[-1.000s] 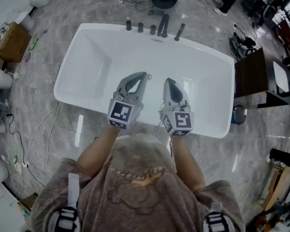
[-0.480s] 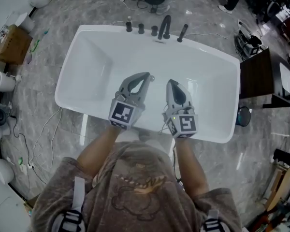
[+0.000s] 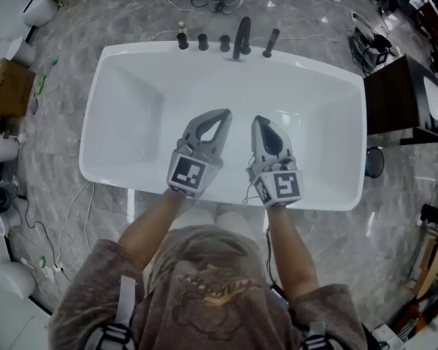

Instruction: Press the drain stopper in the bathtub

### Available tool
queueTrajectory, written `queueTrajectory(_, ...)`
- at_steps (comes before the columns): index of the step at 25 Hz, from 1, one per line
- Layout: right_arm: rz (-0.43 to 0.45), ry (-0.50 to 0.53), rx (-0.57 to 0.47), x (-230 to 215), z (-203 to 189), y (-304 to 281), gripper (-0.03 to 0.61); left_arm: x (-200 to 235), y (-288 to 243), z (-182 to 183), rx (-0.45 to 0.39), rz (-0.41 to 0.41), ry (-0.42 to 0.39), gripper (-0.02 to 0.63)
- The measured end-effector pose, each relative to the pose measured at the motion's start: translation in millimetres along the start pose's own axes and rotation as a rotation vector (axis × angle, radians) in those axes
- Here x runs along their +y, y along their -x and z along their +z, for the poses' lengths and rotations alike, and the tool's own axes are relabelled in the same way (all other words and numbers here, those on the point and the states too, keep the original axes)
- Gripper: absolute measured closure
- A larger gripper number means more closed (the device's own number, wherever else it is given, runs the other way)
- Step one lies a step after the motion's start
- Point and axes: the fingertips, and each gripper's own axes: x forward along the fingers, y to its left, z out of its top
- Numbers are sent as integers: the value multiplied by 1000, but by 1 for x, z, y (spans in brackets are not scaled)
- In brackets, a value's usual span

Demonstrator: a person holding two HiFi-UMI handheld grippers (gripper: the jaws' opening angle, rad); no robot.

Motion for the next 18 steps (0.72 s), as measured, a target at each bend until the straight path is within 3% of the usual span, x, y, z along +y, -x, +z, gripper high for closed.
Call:
queueTrajectory(6, 18, 27, -63, 0, -14, -30, 580, 20, -13, -25, -15, -12, 2, 615)
queueTrajectory(18, 21, 10, -16, -17, -93, -60, 580, 38, -40, -95, -29, -5, 8, 615)
